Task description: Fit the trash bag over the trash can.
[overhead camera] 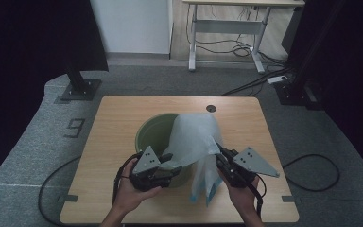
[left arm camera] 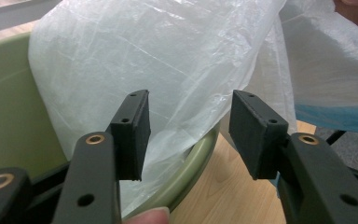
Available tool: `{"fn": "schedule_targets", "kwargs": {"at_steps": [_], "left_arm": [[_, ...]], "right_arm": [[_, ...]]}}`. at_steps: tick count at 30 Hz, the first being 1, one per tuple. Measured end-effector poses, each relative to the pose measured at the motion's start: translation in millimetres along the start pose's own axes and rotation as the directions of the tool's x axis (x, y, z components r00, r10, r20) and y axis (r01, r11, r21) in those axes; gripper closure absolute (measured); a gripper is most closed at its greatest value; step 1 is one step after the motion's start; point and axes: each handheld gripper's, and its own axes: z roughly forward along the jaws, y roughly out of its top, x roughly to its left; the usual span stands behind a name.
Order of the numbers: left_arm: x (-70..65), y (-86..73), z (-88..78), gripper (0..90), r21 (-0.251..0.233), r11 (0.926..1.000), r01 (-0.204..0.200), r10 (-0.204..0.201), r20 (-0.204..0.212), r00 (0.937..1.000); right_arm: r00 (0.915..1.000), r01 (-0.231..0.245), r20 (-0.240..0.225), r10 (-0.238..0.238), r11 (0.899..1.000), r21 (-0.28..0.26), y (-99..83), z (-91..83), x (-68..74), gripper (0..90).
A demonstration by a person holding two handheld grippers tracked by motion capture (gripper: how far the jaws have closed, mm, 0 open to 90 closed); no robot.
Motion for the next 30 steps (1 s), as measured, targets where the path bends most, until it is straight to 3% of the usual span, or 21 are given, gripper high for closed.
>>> {"fn": "schedule_targets", "kwargs": {"at_steps": [6,12,19,23,26,28,29,30], "left_arm": [[-0.2,-2.8,3.0,44.8,0.008,0.9999,-0.014,0.014,0.016,0.9998],[0.8,-1.0,5.1,50.7,0.009,0.9999,0.01,-0.01,-0.022,0.9997],[4.0,-0.1,1.6,67.7,-0.007,0.9989,0.046,-0.046,0.04,0.9981],[8.9,1.6,-0.5,76.7,-0.007,0.9984,0.057,-0.055,0.125,0.9906],[9.8,2.6,-1.0,81.0,-0.012,0.9982,0.059,-0.057,0.153,0.9866],[11.2,3.5,-2.7,82.1,-0.026,0.9978,0.061,-0.056,0.159,0.9857],[15.1,4.7,-6.3,83.1,-0.045,0.9961,0.075,-0.067,0.158,0.9852],[15.1,4.7,-6.3,82.6,-0.045,0.9961,0.075,-0.067,0.158,0.9852]], "right_arm": [[1.0,0.001,-0.001,-0.001,1.0,0.017,-1.0,6.2,4.5,88.7],[0.9998,-0.01,-0.014,0.01,1.0,0.017,-0.8,8.3,7.2,88.5],[0.9986,-0.007,-0.051,0.009,1.0,0.023,-4.6,4.5,8.9,85.9],[0.9975,-0.012,-0.069,0.014,1.0,0.027,-8.5,1.3,7.5,85.1],[0.9972,-0.013,-0.073,0.015,1.0,0.027,-9.3,0.8,7.3,84.0],[0.9967,-0.015,-0.08,0.017,0.999,0.028,-9.8,0.7,6.7,79.4],[0.996,-0.017,-0.087,0.019,0.999,0.031,-11.1,0.8,6.3,66.4],[0.996,-0.017,-0.087,0.019,0.999,0.031,-11.1,0.8,6.3,66.4]]}}
